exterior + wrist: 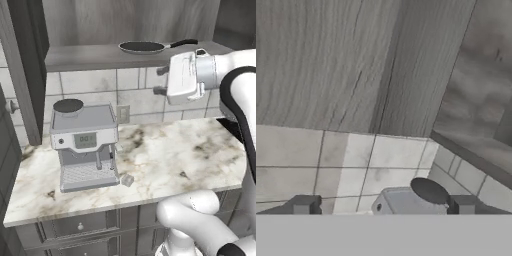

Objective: Pick the pan from the cabinet and place it on the stove. Then turn on the stove burner for the pan.

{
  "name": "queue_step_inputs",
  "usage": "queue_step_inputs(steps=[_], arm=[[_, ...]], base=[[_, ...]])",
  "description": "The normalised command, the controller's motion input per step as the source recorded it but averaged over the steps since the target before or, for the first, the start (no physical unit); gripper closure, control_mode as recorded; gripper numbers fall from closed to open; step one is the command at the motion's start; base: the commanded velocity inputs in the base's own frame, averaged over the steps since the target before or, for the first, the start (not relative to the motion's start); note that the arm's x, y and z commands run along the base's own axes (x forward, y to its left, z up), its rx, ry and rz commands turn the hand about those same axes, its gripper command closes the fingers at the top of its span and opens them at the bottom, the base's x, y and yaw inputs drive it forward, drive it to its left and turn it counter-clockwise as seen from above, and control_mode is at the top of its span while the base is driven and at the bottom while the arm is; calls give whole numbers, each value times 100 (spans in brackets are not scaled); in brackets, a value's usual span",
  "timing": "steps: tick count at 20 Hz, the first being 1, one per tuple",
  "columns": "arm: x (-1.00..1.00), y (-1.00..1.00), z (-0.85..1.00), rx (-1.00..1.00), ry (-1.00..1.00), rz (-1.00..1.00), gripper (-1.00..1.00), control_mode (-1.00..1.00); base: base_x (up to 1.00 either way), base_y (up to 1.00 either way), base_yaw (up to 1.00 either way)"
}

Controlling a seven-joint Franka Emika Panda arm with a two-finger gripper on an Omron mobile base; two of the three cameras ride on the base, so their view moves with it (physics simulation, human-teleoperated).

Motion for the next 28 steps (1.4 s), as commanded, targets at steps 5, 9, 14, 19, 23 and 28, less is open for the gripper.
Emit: queue_step_inputs(steps=[5,9,14,19,23,28], arm=[[0,-40,22,-1,-13,-9,-100,-100],[0,-26,8,0,-8,-31,-100,-100],[0,-14,0,0,-3,-42,-100,-100],[5,-15,0,0,-1,-39,-100,-100],[11,-23,0,2,0,-35,-100,-100],[9,-32,14,3,0,-31,-100,-100]], base=[[0,0,0],[0,0,0],[0,0,0],[0,0,0],[0,0,0],[0,0,0]])
